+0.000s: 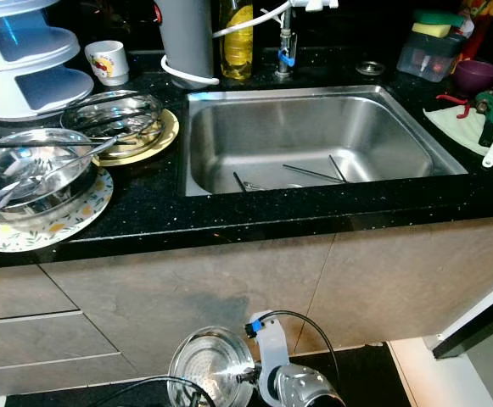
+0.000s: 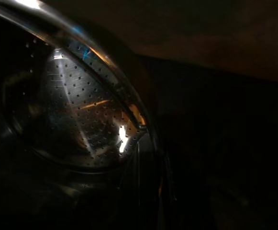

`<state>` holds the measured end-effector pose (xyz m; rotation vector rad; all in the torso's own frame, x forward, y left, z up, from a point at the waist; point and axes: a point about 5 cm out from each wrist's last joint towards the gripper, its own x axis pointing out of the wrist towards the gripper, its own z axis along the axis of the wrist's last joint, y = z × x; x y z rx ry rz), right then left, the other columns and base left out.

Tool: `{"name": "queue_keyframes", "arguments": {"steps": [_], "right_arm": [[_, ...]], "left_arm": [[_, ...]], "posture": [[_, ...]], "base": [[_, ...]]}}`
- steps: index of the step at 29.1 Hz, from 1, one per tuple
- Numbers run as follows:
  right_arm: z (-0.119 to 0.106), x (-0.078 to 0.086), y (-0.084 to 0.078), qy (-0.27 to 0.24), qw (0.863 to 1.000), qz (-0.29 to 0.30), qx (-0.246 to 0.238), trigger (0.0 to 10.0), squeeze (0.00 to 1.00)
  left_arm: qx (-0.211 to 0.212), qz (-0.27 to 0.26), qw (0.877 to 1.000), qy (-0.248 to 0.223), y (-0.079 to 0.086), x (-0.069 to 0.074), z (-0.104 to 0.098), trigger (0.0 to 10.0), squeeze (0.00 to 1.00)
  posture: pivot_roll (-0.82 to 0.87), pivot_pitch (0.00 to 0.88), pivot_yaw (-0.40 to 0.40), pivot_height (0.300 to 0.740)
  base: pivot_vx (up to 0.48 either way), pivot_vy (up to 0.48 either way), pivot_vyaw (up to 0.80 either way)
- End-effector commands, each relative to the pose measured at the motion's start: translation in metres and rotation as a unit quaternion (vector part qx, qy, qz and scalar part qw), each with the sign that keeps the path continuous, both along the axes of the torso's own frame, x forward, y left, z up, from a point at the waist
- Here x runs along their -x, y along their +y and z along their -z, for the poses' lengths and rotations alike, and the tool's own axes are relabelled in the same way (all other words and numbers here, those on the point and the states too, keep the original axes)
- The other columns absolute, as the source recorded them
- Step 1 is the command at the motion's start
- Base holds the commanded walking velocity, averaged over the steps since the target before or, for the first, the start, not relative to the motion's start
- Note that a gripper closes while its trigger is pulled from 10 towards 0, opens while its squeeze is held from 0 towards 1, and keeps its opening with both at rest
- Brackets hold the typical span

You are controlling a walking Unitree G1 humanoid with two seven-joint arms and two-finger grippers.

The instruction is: Kitchen organization

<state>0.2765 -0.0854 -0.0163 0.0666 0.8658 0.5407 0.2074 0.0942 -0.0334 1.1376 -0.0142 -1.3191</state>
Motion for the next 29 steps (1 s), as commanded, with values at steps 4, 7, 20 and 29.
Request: {"name": "queue_keyframes", "arguments": {"steps": [4,7,20,29], "right_arm": [[0.011,0.013,0.003,0.031,0.999,-0.006,-0.004,0.0,0.0],[0.011,0.013,0.002,0.03,1.0,-0.003,-0.004,0.0,0.0],[0.02,0.017,-0.015,0.03,0.995,0.02,0.091,0.0,0.0],[0.027,0.02,-0.062,-0.002,0.974,0.084,0.211,0.0,0.0]], "left_arm": [[0.007,-0.009,1.0,-0.001,0.001,-0.005,-0.004,10.0,1.0],[0.008,-0.009,1.0,-0.009,0.0,-0.007,-0.005,10.0,0.85],[0.097,0.013,0.995,-0.009,-0.025,-0.018,-0.031,10.0,0.0],[0.199,-0.055,0.978,-0.01,-0.025,-0.038,-0.063,10.0,0.0]], "posture": [[-0.09,0.181,-0.021,0.74],[-0.09,0.179,-0.022,0.74],[-0.08,0.178,-0.027,0.74],[-0.08,0.177,-0.017,0.74]], "base": [[0.0,0.0,0.0],[0.0,0.0,0.0],[0.0,0.0,0.0],[0.0,0.0,0.0]]}}
